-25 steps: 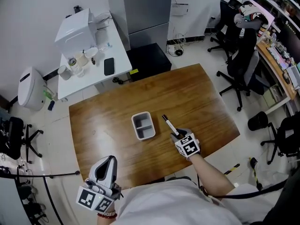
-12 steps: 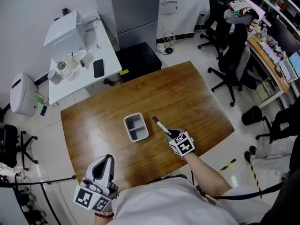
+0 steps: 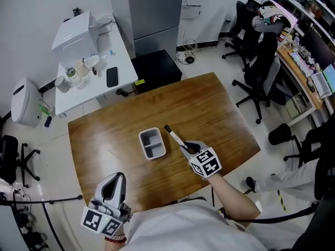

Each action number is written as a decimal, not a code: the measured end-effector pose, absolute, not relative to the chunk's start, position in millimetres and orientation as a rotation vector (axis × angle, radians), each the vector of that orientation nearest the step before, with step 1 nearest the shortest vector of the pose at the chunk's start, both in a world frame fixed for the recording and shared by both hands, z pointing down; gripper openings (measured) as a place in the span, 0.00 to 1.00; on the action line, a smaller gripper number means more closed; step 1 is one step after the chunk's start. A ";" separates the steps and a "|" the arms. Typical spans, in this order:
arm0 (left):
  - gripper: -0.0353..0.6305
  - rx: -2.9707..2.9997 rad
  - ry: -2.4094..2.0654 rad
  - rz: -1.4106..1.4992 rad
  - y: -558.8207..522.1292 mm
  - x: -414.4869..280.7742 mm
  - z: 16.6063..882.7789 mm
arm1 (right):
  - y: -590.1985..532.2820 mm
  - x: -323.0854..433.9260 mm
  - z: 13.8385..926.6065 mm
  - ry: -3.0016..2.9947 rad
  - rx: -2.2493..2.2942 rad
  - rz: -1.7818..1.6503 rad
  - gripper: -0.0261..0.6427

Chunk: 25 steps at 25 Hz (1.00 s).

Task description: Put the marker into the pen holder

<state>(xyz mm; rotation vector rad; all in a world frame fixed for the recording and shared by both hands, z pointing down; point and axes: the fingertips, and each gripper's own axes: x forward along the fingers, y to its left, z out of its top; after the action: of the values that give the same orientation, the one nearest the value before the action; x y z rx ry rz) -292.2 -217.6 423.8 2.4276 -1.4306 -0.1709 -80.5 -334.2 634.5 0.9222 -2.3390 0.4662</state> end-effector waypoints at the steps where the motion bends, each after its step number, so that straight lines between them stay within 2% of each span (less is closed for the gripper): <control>1: 0.05 2.424 -1.435 -0.174 -217.7 -293.4 424.2 | -334.6 -88.2 621.8 -2.371 0.886 0.435 0.14; 8: 0.05 2.379 -1.471 -0.219 -218.7 -306.6 423.3 | -314.9 -137.5 601.7 -2.317 0.590 0.201 0.14; 25: 0.05 2.325 -1.536 -0.241 -216.2 -336.3 423.9 | -323.7 -157.8 599.4 -2.317 0.639 0.150 0.15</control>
<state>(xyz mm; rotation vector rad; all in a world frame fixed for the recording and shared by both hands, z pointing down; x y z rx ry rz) -336.3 -216.2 423.9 2.3247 -1.5357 -0.2408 -157.8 -323.7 599.4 0.6387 -2.3166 0.1495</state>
